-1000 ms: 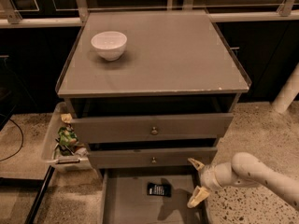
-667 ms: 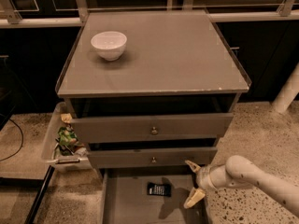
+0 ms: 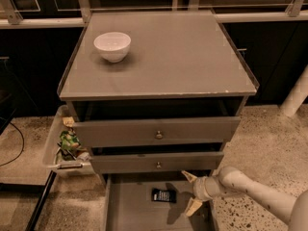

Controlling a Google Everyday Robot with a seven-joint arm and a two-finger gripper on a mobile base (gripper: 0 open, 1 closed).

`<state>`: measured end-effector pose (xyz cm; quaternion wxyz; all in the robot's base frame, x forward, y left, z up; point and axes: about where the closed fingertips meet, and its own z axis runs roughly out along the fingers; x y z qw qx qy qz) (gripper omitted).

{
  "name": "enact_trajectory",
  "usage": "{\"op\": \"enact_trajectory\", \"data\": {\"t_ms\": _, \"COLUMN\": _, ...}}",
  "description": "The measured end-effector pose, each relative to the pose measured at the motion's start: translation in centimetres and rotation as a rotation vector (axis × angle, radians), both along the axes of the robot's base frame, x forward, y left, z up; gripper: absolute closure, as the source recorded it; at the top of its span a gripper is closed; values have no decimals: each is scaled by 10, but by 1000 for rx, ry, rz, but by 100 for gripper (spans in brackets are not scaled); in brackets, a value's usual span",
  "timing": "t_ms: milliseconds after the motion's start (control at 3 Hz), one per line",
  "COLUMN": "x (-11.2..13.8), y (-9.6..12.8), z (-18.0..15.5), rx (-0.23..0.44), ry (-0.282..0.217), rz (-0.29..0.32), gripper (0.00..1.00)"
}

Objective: Pick rxbar blueberry from bottom drawer and place on counter

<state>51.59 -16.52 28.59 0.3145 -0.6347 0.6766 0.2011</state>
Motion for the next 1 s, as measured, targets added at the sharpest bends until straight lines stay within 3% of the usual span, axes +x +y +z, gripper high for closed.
{"op": "enact_trajectory", "data": {"t_ms": 667, "x": 22, "y": 16, "z": -59, "rx": 35, "ry": -49, "rz": 142, "gripper": 0}}
{"op": "enact_trajectory", "data": {"t_ms": 1000, "x": 22, "y": 17, "z": -59, "rx": 36, "ry": -48, "rz": 143, "gripper": 0}}
